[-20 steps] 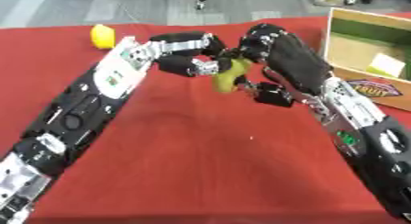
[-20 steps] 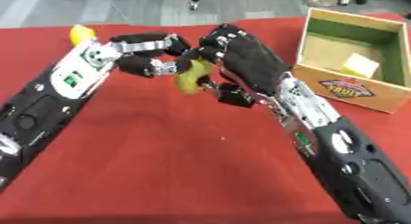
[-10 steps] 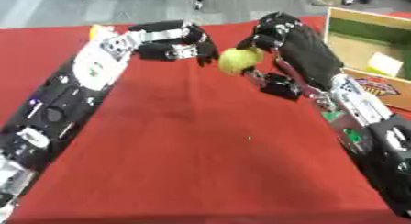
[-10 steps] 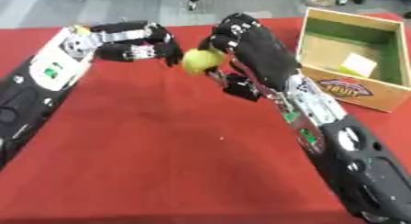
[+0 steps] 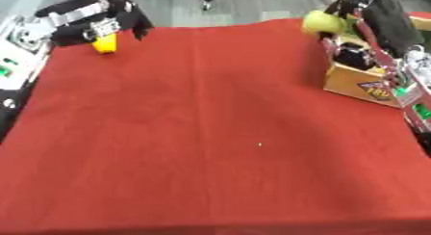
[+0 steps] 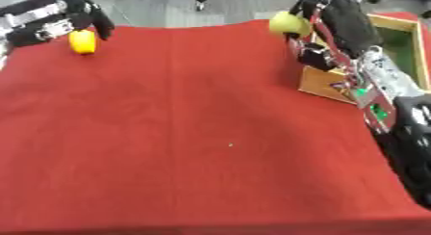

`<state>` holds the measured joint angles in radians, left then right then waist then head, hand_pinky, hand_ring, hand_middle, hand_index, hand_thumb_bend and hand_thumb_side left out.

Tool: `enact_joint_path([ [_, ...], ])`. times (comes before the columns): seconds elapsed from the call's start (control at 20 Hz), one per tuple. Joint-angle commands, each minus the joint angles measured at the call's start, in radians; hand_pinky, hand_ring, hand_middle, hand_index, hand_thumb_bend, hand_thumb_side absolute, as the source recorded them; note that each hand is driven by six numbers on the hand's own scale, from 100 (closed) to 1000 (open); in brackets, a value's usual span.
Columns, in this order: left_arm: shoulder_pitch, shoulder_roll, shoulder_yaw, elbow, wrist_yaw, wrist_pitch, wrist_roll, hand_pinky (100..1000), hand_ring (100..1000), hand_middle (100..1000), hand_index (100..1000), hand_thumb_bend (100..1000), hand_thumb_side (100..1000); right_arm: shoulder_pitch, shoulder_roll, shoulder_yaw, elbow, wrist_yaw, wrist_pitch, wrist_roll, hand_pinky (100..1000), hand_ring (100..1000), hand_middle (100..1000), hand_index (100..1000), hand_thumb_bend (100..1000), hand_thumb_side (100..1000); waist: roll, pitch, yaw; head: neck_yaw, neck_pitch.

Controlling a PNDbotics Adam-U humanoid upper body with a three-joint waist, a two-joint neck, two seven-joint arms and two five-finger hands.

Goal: Pick up the objects with one hand, pass them to the other hand, and then place them into the box on the other side of the table.

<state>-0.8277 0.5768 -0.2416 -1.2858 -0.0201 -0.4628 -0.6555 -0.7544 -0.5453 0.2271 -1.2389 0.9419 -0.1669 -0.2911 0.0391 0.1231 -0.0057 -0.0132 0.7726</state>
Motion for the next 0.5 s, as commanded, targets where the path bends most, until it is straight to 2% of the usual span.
enact_joint_path([
  [0.05,0.006,0.031,0.036,-0.095,0.045,-0.023,-0.031,755,593,582,750,154,981,-0.059,-0.073,-0.081,0.167,0.03,0.028,-0.017,751,687,329,534,100,100,0.013,-0.017,0.021,-0.036,-0.003],
  [0.1,0.013,0.029,0.041,-0.114,0.05,-0.015,-0.029,755,593,582,751,154,980,-0.075,-0.085,-0.102,0.237,0.052,0.028,-0.002,767,721,388,615,100,100,0.013,-0.015,0.034,-0.048,-0.003],
  [0.15,0.02,0.028,0.046,-0.129,0.052,-0.007,-0.028,756,593,581,751,152,980,-0.089,-0.093,-0.119,0.3,0.075,0.024,0.022,797,785,514,753,100,255,0.013,-0.013,0.045,-0.057,-0.003],
  [0.2,0.029,0.029,0.053,-0.139,0.053,0.001,-0.025,755,593,581,750,149,982,-0.101,-0.102,-0.136,0.366,0.101,0.02,0.06,815,815,604,827,100,405,0.013,-0.01,0.055,-0.065,-0.003],
  [0.25,0.036,0.031,0.06,-0.146,0.054,0.008,-0.022,755,593,581,750,148,982,-0.114,-0.108,-0.152,0.421,0.127,0.015,0.096,816,818,614,835,100,428,0.013,-0.009,0.062,-0.07,-0.003],
  [0.3,0.043,0.036,0.068,-0.148,0.052,0.016,-0.017,755,591,579,749,142,984,-0.123,-0.114,-0.168,0.466,0.153,0.016,0.126,822,830,691,918,100,655,0.013,-0.007,0.068,-0.074,-0.003],
  [0.35,0.049,0.04,0.075,-0.148,0.049,0.022,-0.012,755,591,579,749,143,982,-0.13,-0.118,-0.181,0.498,0.179,0.022,0.144,814,827,680,927,146,791,0.013,-0.005,0.071,-0.076,-0.003],
  [0.5,0.069,0.055,0.1,-0.132,0.038,0.036,0.009,753,589,576,746,133,989,-0.133,-0.124,-0.211,0.534,0.222,0.037,0.124,820,831,717,954,257,914,0.012,-0.001,0.069,-0.073,-0.003],
])
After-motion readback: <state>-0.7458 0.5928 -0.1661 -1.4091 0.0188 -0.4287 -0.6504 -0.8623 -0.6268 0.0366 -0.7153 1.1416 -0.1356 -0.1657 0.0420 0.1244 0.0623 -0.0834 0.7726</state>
